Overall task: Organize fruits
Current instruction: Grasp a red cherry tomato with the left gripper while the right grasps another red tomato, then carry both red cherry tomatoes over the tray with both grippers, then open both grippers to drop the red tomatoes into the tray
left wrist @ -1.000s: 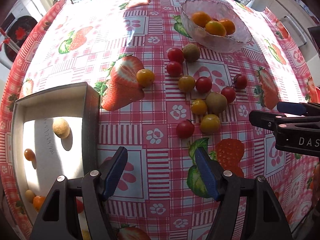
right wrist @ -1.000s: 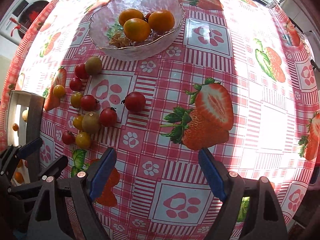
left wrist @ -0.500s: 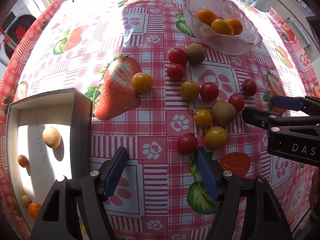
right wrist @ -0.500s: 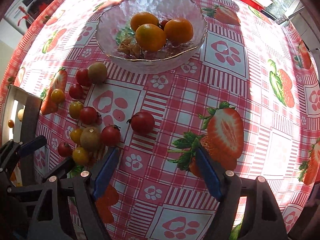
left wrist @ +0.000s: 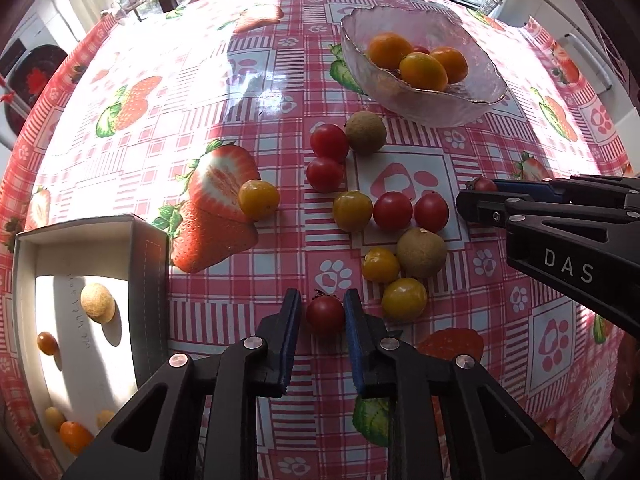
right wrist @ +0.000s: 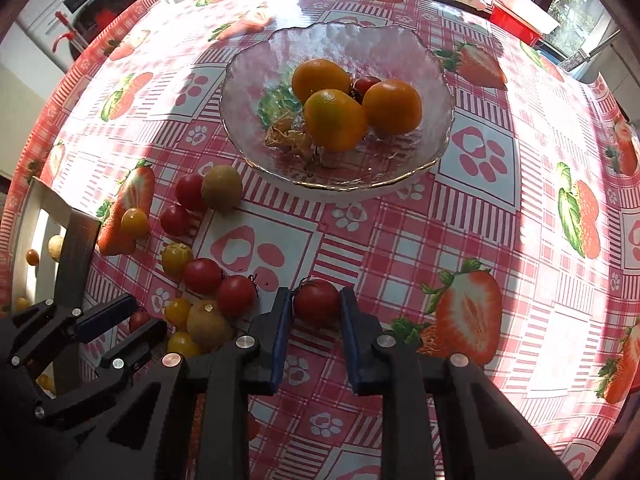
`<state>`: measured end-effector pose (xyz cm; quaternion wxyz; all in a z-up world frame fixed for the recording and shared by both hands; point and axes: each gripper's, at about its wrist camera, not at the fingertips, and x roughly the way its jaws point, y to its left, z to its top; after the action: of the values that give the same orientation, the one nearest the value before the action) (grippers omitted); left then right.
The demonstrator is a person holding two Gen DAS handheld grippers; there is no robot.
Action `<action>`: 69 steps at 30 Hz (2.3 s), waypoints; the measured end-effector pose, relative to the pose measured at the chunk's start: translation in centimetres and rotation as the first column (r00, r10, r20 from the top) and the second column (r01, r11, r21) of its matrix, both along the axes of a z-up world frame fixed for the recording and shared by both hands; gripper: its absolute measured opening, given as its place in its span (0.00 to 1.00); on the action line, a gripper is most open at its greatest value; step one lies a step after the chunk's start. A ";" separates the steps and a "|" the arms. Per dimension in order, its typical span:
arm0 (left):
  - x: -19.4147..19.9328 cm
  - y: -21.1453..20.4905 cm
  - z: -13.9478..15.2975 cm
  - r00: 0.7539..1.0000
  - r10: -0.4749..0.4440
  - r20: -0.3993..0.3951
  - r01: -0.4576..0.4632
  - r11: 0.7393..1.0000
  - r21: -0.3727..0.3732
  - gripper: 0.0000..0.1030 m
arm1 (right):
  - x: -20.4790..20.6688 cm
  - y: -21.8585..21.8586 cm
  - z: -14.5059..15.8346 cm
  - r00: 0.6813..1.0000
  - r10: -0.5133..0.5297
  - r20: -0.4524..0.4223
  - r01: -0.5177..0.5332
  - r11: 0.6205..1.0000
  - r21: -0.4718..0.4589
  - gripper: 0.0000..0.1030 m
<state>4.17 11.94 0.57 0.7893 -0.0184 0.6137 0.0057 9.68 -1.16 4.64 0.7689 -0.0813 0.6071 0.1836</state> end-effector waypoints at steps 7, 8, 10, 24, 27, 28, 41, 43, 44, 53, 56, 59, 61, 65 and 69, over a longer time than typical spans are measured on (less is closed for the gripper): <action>-1.7 1.2 1.2 0.999 0.040 -0.014 -0.042 0.992 -0.120 0.19 | -1.2 -1.4 1.3 0.998 -0.053 -0.022 0.054 0.997 0.060 0.26; -2.0 1.4 1.5 0.999 0.045 -0.011 -0.046 0.991 -0.129 0.19 | -1.6 -1.5 1.4 0.998 -0.056 -0.025 0.058 0.996 0.066 0.26; -2.7 1.8 2.3 0.999 0.047 -0.004 -0.047 0.989 -0.140 0.19 | -2.3 -1.7 1.6 0.998 -0.060 -0.034 0.062 0.995 0.077 0.26; -7.8 5.2 5.8 0.997 0.075 0.027 -0.069 0.984 -0.165 0.19 | -8.7 -0.3 4.2 0.996 -0.052 -0.076 0.062 0.988 0.140 0.26; -9.0 6.6 6.4 0.996 0.089 0.032 -0.082 0.982 -0.171 0.19 | -9.3 1.0 4.8 0.997 -0.032 -0.075 0.042 0.988 0.147 0.26; -9.4 7.0 6.6 0.995 0.095 0.034 -0.088 0.981 -0.170 0.19 | -9.5 1.6 5.0 0.997 -0.024 -0.075 0.035 0.988 0.149 0.26; -12.5 16.2 7.2 0.978 0.197 0.064 -0.192 0.979 -0.075 0.19 | -11.9 12.3 6.4 0.988 0.130 -0.080 -0.112 0.974 0.198 0.26; -12.5 17.7 6.8 0.976 0.211 0.057 -0.208 0.976 -0.058 0.19 | -12.1 14.2 6.3 0.984 0.155 -0.087 -0.134 0.969 0.207 0.26; -12.4 18.4 6.5 0.975 0.216 0.053 -0.214 0.976 -0.049 0.19 | -12.2 15.1 6.1 0.982 0.166 -0.091 -0.145 0.968 0.207 0.26; -11.0 21.4 3.3 0.975 0.222 0.011 -0.222 0.975 -0.007 0.19 | -12.4 21.2 2.8 0.960 0.250 -0.126 -0.234 0.963 0.131 0.26; -10.8 21.6 2.3 0.976 0.220 -0.007 -0.220 0.976 0.000 0.19 | -12.1 22.0 1.5 0.957 0.255 -0.138 -0.243 0.965 0.095 0.26; -10.8 21.5 1.5 0.976 0.217 -0.031 -0.217 0.976 0.006 0.19 | -12.0 22.5 0.5 0.955 0.256 -0.147 -0.250 0.966 0.060 0.26; -10.8 21.4 1.1 0.976 0.213 -0.043 -0.213 0.977 0.005 0.19 | -12.0 22.7 0.0 0.953 0.258 -0.157 -0.253 0.966 0.053 0.26; -11.0 21.1 0.7 0.979 0.196 -0.053 -0.195 0.981 0.014 0.20 | -12.3 23.3 -0.6 0.949 0.270 -0.161 -0.267 0.963 0.039 0.28; -11.2 21.0 0.6 0.976 0.210 -0.052 -0.206 0.976 0.073 0.58 | -12.3 23.6 -0.7 0.947 0.277 -0.164 -0.275 0.961 0.038 0.30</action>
<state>-7.00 32.93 1.16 0.7659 -0.0557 0.6311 0.1095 -2.60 22.39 3.99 0.6824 -0.1440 0.6508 0.3000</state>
